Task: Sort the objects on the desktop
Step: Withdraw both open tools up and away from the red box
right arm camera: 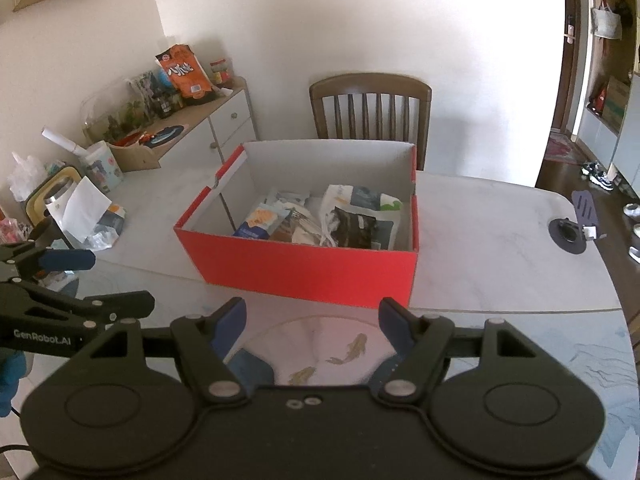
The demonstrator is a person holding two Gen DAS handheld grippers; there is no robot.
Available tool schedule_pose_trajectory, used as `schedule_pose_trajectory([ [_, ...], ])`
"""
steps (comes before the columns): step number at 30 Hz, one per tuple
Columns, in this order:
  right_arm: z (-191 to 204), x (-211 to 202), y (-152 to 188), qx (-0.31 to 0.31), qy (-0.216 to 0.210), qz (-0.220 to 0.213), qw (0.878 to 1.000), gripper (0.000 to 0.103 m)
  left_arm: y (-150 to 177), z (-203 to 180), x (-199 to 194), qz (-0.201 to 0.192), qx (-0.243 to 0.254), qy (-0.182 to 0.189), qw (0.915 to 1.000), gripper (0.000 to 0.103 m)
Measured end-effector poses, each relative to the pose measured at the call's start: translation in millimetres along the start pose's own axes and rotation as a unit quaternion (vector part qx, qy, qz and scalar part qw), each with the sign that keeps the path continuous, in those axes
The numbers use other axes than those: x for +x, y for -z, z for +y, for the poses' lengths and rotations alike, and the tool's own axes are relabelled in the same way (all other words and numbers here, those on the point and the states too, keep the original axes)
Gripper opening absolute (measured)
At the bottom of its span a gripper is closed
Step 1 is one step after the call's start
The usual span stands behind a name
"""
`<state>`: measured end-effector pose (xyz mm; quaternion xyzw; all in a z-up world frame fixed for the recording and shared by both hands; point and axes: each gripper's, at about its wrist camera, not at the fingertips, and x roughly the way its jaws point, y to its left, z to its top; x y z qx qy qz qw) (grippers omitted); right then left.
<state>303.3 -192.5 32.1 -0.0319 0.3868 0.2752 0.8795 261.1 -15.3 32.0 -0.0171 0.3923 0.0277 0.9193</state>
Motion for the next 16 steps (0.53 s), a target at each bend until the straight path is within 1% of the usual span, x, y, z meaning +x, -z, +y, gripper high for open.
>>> schedule_pose_trajectory([
  [3, -2.2, -0.8, 2.2, 0.003, 0.003, 0.003, 1.000, 0.073, 2.5, -2.0, 2.3, 0.004, 0.002, 0.003, 1.0000, 0.102],
  [8, -6.3, 0.1, 4.9, 0.008, 0.007, 0.006, 1.000, 0.073, 3.1, -4.1, 3.6, 0.005, 0.007, -0.001, 1.0000, 0.102],
  [16, -14.1, 1.6, 7.2, 0.015, 0.014, 0.010, 1.000, 0.073, 0.2, -1.5, 6.4, 0.008, 0.002, 0.010, 0.9999, 0.102],
])
